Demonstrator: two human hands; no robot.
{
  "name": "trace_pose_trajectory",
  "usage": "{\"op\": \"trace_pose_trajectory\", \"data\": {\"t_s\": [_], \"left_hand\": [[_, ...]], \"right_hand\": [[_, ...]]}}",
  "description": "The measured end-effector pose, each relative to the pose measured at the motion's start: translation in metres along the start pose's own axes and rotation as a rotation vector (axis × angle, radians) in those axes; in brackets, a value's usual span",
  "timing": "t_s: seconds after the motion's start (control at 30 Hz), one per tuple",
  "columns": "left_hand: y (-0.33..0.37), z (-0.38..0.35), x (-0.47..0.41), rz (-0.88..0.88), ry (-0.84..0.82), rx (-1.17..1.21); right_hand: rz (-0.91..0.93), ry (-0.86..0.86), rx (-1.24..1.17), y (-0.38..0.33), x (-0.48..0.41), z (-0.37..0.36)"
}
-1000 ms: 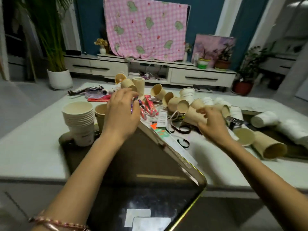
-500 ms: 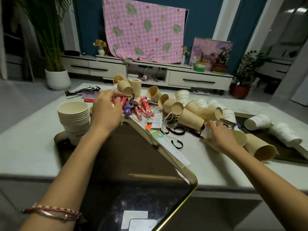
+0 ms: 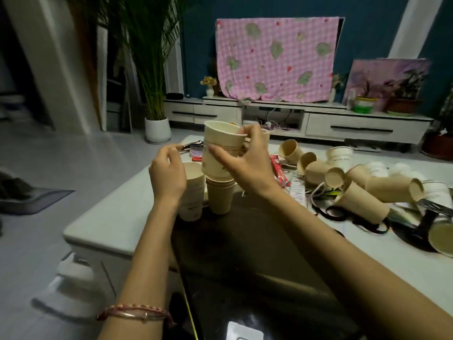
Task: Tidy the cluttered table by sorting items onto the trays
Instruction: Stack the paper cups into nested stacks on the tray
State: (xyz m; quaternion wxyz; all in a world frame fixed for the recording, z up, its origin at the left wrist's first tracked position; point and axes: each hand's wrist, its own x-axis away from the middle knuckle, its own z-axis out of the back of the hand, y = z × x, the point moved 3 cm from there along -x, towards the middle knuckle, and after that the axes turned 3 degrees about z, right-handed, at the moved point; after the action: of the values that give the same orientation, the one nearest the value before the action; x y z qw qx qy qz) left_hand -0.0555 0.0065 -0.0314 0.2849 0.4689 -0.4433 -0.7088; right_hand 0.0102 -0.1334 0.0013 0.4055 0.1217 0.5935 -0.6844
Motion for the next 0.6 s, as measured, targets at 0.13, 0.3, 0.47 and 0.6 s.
{"op": "trace_pose_trajectory", "data": {"t_s": [0.13,0.3,0.47,0.6], "left_hand": [[-0.007,0.009,-0.004,0.033,0.003,0.079],[-0.017,0.011,-0.006,0.026,-0.01,0.056],[-0.025,0.004,-0.008,0.034,-0.05,0.005],[-0.029,-0.008,-0.006,0.057,-0.137,-0.039]], "right_hand": [[0.119,0.091,0.073,-0.001,-0.022,-0.052],[0.059,-0.159,0.189,0.025,-0.019,-0.081],[-0.002,-0.327,0.236,0.039,-0.003,-0.082],[-0.01,-0.502,0.31,0.042,0.007,-0.085]]}}
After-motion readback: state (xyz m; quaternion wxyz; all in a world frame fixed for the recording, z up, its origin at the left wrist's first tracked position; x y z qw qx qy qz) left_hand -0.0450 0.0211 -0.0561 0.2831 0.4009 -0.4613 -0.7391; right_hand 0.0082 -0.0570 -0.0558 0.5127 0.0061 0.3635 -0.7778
